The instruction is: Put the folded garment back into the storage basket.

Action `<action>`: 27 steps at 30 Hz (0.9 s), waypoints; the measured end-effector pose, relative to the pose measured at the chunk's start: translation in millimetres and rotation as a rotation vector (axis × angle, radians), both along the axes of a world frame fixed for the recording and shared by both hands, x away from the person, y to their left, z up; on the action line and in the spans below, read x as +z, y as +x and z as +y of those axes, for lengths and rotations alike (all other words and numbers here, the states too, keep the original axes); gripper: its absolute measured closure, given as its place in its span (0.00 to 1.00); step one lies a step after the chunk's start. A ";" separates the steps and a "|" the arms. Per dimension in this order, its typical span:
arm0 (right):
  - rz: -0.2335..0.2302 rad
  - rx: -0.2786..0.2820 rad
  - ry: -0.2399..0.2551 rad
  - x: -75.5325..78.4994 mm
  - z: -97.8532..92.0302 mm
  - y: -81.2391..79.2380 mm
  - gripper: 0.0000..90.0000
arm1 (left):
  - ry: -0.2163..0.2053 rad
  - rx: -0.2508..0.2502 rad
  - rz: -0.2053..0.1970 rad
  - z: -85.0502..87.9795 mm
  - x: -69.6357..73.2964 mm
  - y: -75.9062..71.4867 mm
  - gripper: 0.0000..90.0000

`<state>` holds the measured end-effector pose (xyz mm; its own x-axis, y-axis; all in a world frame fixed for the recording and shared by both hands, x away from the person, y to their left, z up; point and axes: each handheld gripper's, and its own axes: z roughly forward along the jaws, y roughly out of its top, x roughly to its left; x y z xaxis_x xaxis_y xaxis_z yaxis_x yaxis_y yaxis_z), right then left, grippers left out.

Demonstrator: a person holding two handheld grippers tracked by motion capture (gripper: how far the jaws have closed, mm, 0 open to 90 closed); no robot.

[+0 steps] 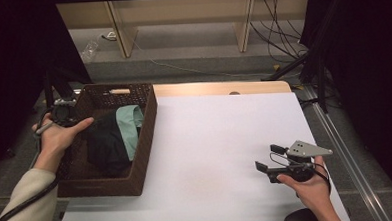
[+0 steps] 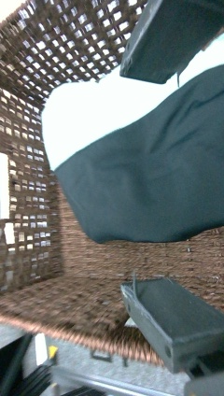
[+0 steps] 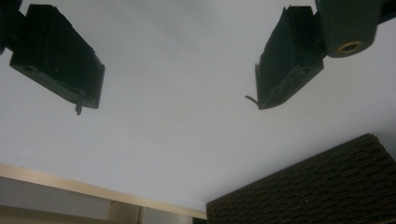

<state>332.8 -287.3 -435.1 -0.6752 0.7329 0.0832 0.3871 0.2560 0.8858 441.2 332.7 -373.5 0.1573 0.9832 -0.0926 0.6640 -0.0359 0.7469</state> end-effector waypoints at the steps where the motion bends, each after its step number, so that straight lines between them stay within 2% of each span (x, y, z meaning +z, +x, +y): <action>1: 0.000 0.001 -0.001 0.0 0.1 0.0 0.18 | -0.017 -0.010 -0.015 -2.9 1.9 -4.3 0.00; 5: -0.003 0.002 0.000 0.0 0.4 0.0 0.18 | -0.063 -0.073 -0.083 -18.4 6.3 -21.6 0.00; 10: -0.002 0.003 -0.002 0.2 0.1 -0.5 0.18 | -0.099 -0.166 -0.141 -38.7 9.5 -37.2 0.00; 12: -0.002 0.003 -0.002 0.3 0.1 -0.5 0.18 | -0.115 -0.192 -0.155 -46.0 9.9 -41.6 0.00; 20: -0.001 0.005 -0.002 0.0 0.3 -0.2 0.18 | -0.123 -0.271 -0.211 -68.7 6.2 -56.7 0.00; 27: -0.004 0.004 0.000 0.0 0.4 -0.3 0.18 | -0.125 -0.328 -0.225 -79.4 4.1 -68.1 0.00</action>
<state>332.5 -286.9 -435.1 -0.6788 0.7299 0.0810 0.3827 0.2575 0.8873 373.1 253.3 -369.4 0.4905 0.8608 -0.1357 0.4521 -0.1182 0.8841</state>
